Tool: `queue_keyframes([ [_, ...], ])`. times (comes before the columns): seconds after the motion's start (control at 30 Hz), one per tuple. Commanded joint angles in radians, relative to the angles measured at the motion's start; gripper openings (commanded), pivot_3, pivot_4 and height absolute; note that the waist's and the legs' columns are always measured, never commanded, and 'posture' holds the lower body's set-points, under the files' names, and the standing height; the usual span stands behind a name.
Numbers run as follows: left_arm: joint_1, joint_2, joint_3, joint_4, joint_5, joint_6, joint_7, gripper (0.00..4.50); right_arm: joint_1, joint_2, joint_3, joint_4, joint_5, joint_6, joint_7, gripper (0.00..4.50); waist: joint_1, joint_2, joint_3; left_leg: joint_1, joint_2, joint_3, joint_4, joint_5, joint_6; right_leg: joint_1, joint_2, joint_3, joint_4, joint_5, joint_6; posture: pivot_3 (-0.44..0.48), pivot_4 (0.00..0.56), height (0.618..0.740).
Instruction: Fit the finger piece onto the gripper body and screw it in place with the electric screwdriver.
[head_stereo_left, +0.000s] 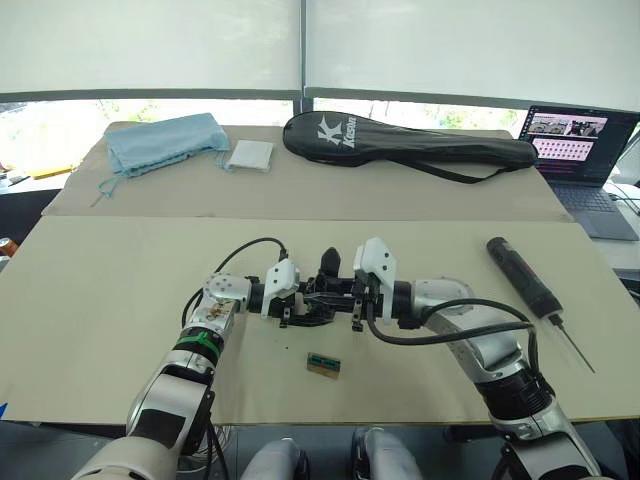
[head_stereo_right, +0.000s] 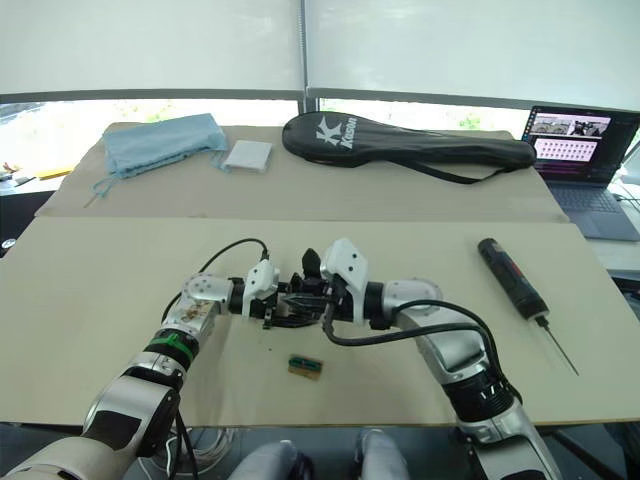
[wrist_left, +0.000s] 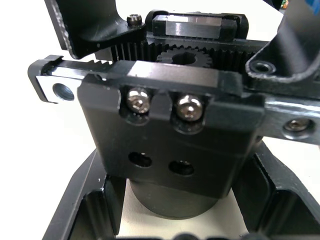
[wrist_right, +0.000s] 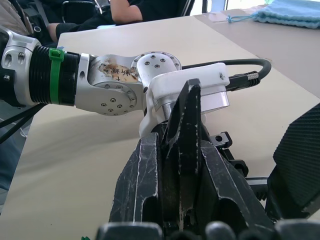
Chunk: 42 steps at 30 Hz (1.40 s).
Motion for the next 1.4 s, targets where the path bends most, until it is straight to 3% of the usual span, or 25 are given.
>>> queue_keyframes([
  [0.03, 0.014, -0.001, -0.015, -0.010, 0.014, 0.003, -0.007, 2.37, 0.009, -0.023, -0.002, 0.032, -0.036, 0.023, -0.015, 0.43, 0.000, 0.000, 0.000, 0.000, 0.000, 0.000, 0.000, 0.000, 0.000, 0.000, 0.000, 0.000, 0.000, 0.000, 0.000, 0.000, 0.150, 0.740],
  [0.4, 0.020, 0.001, -0.018, -0.016, 0.017, 0.009, 0.000, 2.37, 0.017, -0.036, 0.035, 0.029, -0.058, -0.001, 0.010, 0.43, 0.001, 0.000, -0.001, 0.000, 0.000, 0.000, 0.000, 0.000, 0.001, 0.000, 0.000, 0.008, 0.000, 0.000, 0.000, 0.000, 0.150, 0.740],
  [0.6, 0.026, 0.004, -0.020, -0.021, 0.018, 0.013, 0.000, 2.37, -0.011, 0.009, -0.012, 0.010, 0.009, 0.004, 0.002, 0.43, 0.000, 0.000, -0.001, 0.000, 0.001, 0.000, 0.000, -0.001, 0.001, -0.001, 0.000, 0.008, 0.000, 0.000, 0.000, 0.000, 0.150, 0.740],
  [0.67, 0.027, 0.005, -0.023, -0.023, 0.016, 0.026, -0.011, 2.37, -0.018, 0.004, -0.012, -0.006, 0.022, -0.006, 0.028, 1.45, 0.000, 0.000, -0.001, 0.000, 0.001, 0.000, 0.000, -0.001, 0.001, -0.001, 0.000, 0.008, 0.000, 0.000, 0.000, 0.000, 0.150, 0.740],
  [0.97, 0.030, 0.005, -0.020, -0.022, 0.028, 0.013, 0.026, 2.37, -0.034, 0.030, -0.055, -0.016, 0.021, -0.156, 0.061, 4.48, 0.001, 0.000, -0.001, -0.004, 0.000, 0.001, 0.000, -0.001, 0.001, -0.007, 0.000, 0.009, 0.002, 0.000, 0.000, 0.000, 0.150, 0.740],
  [1.27, 0.028, 0.004, -0.008, -0.014, 0.019, 0.036, 0.054, 2.37, -0.023, 0.050, -0.111, -0.046, 0.077, -0.237, 0.107, 4.48, 0.002, 0.000, -0.001, -0.004, 0.000, 0.001, 0.000, -0.001, 0.001, -0.006, 0.000, 0.010, 0.003, 0.000, 0.000, 0.000, 0.150, 0.740],
  [1.33, 0.025, 0.002, 0.002, -0.012, 0.017, 0.038, 0.081, 3.45, -0.023, 0.047, -0.136, -0.064, 0.105, -0.253, 0.121, 4.50, 0.002, 0.000, -0.001, -0.004, 0.000, 0.001, 0.000, -0.001, 0.001, -0.006, 0.000, 0.010, 0.003, 0.000, 0.000, 0.000, 0.150, 0.740],
  [1.37, 0.025, 0.006, 0.003, -0.010, 0.022, 0.032, 0.093, 3.68, -0.024, 0.045, -0.147, -0.071, 0.111, -0.266, 0.127, 4.50, 0.002, 0.000, -0.001, -0.004, 0.000, 0.001, 0.000, -0.001, 0.001, -0.007, 0.000, 0.010, 0.003, 0.000, 0.000, 0.000, 0.150, 0.740],
  [1.4, 0.025, 0.011, 0.001, -0.007, 0.029, 0.021, 0.103, 4.31, -0.024, 0.042, -0.156, -0.078, 0.118, -0.267, 0.129, 4.50, 0.002, 0.000, -0.001, -0.003, 0.000, 0.001, 0.000, -0.001, 0.001, -0.006, 0.000, 0.010, 0.003, 0.000, 0.000, 0.000, 0.150, 0.740],
])
